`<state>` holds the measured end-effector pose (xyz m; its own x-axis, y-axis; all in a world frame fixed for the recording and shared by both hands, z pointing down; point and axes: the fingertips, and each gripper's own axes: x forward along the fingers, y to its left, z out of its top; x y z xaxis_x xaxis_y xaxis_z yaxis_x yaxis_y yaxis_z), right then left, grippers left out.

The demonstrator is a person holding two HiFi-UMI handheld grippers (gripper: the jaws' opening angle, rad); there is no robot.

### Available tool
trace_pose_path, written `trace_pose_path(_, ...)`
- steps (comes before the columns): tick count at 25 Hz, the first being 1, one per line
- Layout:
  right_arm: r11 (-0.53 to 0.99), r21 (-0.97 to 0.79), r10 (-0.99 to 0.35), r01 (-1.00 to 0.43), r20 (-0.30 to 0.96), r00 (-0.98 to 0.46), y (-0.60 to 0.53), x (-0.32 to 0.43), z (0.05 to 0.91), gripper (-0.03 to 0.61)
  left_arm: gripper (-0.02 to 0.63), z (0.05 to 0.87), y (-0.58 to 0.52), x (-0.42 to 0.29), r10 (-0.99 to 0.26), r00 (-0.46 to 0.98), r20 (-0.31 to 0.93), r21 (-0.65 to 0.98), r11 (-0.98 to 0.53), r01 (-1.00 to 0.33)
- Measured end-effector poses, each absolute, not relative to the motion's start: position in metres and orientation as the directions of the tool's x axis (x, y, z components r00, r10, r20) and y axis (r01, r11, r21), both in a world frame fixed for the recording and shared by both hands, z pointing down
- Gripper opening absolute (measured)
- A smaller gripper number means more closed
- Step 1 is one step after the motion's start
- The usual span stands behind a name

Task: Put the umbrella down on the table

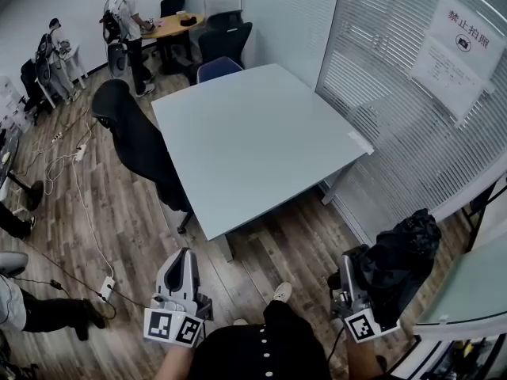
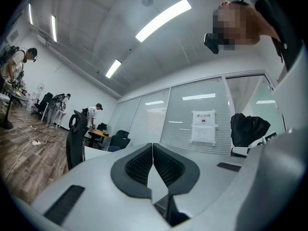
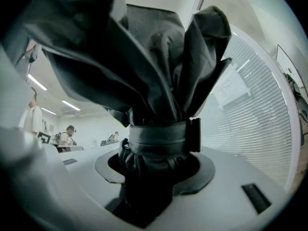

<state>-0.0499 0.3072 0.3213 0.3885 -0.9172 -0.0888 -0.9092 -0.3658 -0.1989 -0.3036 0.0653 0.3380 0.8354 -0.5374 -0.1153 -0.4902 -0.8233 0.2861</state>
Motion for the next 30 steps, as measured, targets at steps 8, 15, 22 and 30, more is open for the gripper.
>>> trace_pose_path(8, -0.368, -0.197, -0.915, -0.909, -0.098, 0.392, 0.289, -0.009, 0.314, 0.241, 0.017, 0.332, 0.045, -0.260, -0.529, 0.839, -0.126, 0.280, -0.830, -0.482)
trace_pose_path(15, -0.363, -0.195, -0.916, -0.911, -0.105, 0.387, 0.274, 0.027, 0.307, 0.241, 0.017, 0.325, 0.031, -0.224, -0.526, 0.840, -0.132, 0.274, -0.834, -0.479)
trace_pose_path(22, -0.343, -0.202, -0.923, -0.917, -0.111, 0.370, 0.259, 0.066, 0.303, 0.241, 0.017, 0.323, 0.023, -0.187, -0.539, 0.833, -0.124, 0.272, -0.826, -0.494)
trace_pose_path(30, -0.311, -0.217, -0.935, -0.925, -0.104, 0.339, 0.244, 0.121, 0.309, 0.241, 0.017, 0.321, 0.015, -0.142, -0.574, 0.810, -0.116, 0.264, -0.805, -0.532)
